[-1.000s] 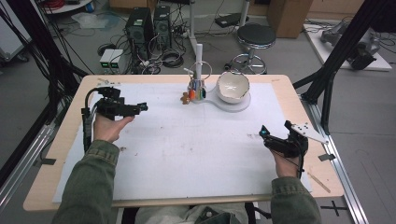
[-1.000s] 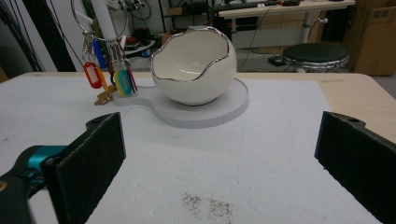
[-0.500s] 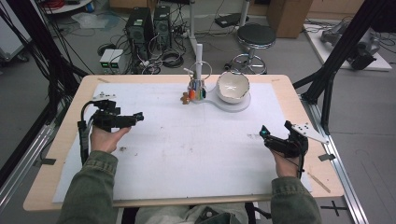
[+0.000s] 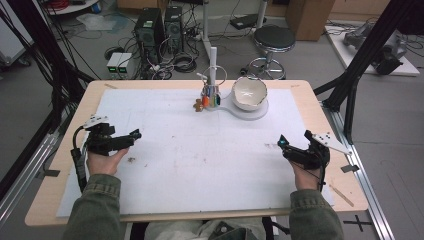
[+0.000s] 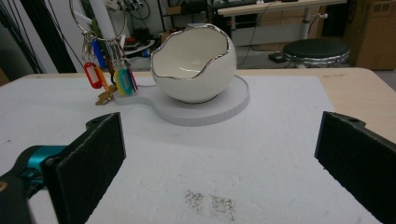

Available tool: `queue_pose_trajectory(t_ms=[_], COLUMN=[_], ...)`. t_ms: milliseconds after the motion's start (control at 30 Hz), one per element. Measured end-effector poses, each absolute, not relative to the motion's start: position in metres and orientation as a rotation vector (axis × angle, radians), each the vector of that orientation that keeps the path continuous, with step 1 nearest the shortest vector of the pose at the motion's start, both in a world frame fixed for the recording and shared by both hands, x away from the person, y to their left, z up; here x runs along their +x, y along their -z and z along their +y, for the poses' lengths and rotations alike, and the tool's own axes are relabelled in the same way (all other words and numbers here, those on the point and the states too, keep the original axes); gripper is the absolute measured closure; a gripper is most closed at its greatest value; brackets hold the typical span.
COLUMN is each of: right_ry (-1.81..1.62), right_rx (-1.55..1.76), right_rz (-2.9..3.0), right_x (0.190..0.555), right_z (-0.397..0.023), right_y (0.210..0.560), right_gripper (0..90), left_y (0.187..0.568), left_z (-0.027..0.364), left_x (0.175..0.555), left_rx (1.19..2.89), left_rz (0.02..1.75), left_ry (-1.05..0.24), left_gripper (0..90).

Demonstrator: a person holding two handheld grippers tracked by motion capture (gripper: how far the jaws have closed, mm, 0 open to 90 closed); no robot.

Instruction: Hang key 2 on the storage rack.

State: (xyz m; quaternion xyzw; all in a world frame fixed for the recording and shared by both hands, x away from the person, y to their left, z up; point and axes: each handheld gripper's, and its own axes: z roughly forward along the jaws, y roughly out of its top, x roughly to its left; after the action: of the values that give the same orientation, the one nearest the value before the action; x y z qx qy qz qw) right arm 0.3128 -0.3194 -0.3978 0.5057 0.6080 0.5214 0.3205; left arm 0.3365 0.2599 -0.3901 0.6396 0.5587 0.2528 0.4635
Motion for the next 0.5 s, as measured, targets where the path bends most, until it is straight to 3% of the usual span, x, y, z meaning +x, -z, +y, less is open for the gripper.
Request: queue_pose_trajectory(t_ms=[67,500], right_ry=[-1.366,-1.362], right_rx=[1.326,1.324], right_rz=[1.602,1.616], right_x=[0.313,0.314], right_z=[-0.319,-0.317], right_y=[0.398,0.399], right_gripper=[0.8,0.8], left_y=[0.394,0.405], left_z=[0.261,0.281], left_x=[0.333,0.319], left_rx=[1.582,1.481], left_rz=[1.365,1.401], left_ry=[-0.697,-0.859], left_gripper=[1.6,1.6])
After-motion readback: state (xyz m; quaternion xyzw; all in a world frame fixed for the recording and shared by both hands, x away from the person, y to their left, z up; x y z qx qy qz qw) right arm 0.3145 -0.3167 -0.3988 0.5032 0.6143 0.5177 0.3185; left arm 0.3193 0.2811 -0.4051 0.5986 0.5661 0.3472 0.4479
